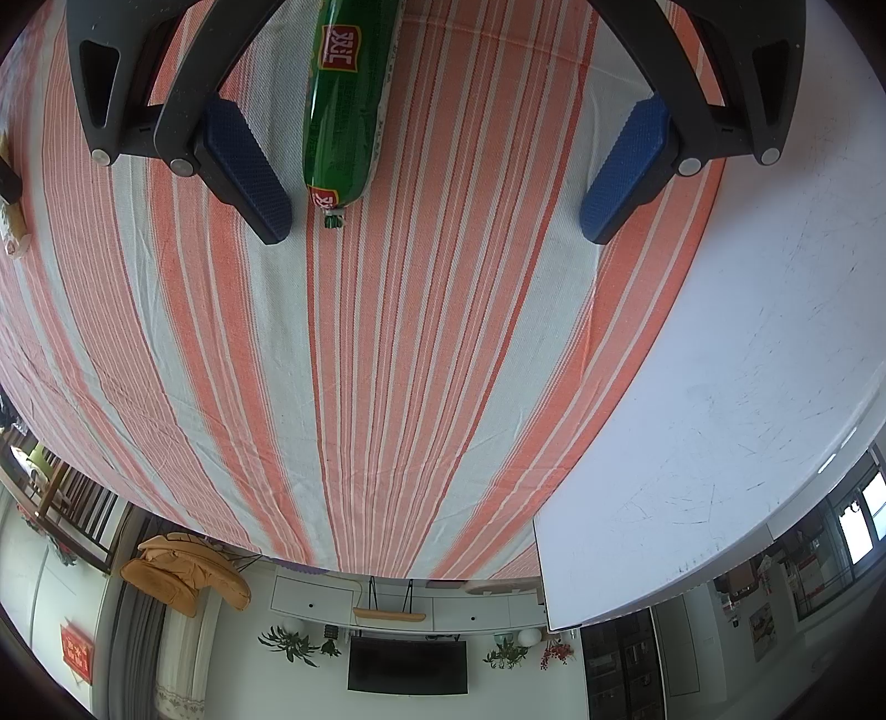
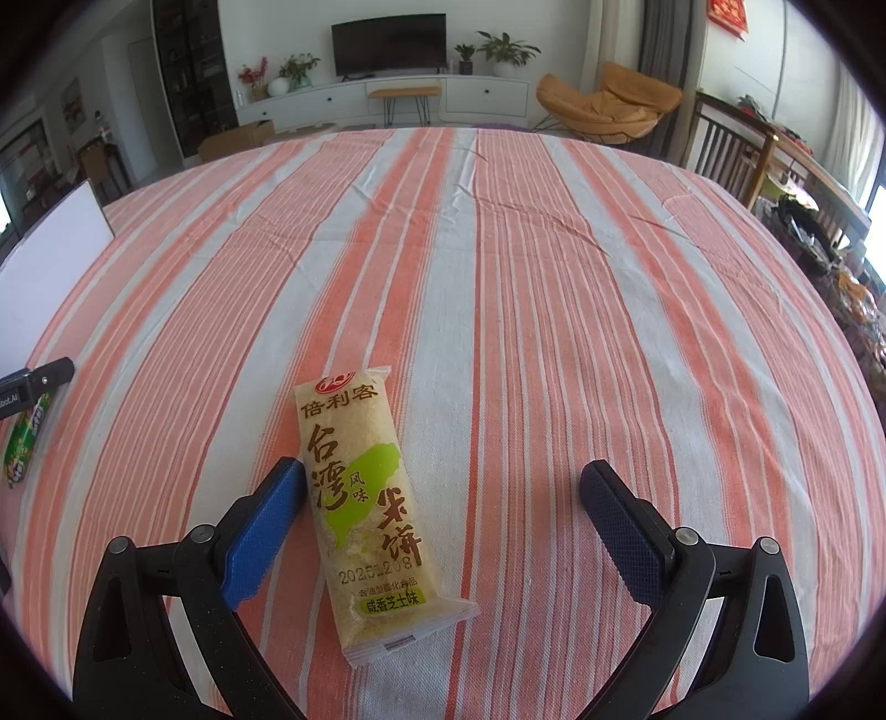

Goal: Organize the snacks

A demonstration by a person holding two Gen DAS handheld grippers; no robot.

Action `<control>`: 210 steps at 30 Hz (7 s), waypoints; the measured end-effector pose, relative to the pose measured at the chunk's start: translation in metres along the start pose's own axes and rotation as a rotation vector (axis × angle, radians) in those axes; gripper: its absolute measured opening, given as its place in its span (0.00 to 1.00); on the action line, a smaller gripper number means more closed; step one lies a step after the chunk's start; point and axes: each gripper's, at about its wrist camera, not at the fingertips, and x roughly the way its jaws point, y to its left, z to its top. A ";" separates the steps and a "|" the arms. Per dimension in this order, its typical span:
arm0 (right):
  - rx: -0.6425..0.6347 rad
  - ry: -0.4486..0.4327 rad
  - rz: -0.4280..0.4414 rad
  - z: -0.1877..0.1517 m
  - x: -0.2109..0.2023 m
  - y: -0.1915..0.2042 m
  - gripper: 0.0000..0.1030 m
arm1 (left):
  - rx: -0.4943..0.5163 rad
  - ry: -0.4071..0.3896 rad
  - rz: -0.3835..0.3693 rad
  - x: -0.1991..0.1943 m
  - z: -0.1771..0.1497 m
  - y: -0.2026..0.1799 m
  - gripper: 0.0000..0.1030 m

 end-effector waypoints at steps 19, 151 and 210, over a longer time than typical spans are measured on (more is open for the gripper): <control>0.000 0.000 0.000 0.002 0.002 0.001 0.98 | 0.000 0.000 0.000 0.000 0.000 0.000 1.00; -0.063 0.265 0.148 0.032 -0.027 -0.026 0.96 | 0.353 0.201 -0.134 -0.032 -0.021 -0.022 0.81; -0.398 0.332 0.667 0.031 -0.095 0.445 0.56 | -0.279 -0.173 0.033 -0.194 -0.074 0.296 0.93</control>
